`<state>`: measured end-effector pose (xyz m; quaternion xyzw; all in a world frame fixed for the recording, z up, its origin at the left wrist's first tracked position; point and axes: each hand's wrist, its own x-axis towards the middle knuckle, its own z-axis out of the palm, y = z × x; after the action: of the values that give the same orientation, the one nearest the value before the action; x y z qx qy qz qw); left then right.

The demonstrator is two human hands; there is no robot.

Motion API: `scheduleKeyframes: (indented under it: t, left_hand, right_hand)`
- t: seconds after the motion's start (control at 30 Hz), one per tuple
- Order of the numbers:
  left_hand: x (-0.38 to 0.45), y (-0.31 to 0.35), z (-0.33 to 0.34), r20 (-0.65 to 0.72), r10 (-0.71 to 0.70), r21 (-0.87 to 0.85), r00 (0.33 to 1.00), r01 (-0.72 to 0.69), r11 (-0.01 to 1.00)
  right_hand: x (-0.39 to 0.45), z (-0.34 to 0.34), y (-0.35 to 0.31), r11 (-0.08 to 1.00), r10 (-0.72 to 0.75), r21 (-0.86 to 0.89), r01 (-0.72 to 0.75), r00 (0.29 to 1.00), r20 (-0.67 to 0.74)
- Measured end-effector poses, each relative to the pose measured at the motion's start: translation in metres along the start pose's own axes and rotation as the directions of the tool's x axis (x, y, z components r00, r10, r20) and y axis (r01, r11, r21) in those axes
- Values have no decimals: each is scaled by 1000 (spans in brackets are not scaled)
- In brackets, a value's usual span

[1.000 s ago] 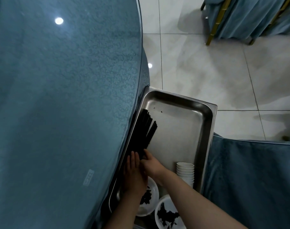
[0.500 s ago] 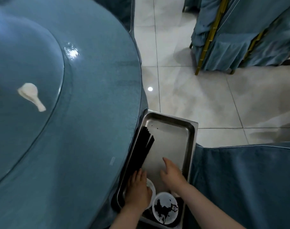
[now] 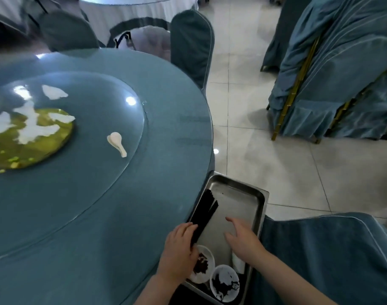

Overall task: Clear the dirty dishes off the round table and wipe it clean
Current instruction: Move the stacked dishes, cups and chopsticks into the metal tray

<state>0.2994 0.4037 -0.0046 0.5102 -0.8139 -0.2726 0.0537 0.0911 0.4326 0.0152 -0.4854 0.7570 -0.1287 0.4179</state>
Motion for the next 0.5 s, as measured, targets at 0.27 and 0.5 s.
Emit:
scheduleKeyframes:
  t: [0.27, 0.5]
  left_hand:
    - [-23, -103, -72, -217, -244, -70, 945, 234, 970]
    - [-33, -205, -133, -304, -395, -23, 867, 407, 913]
  right_hand:
    - [42, 33, -100, 983, -143, -111, 145, 989, 25]
    - [112, 65, -211, 953, -246, -173, 250, 968, 44]
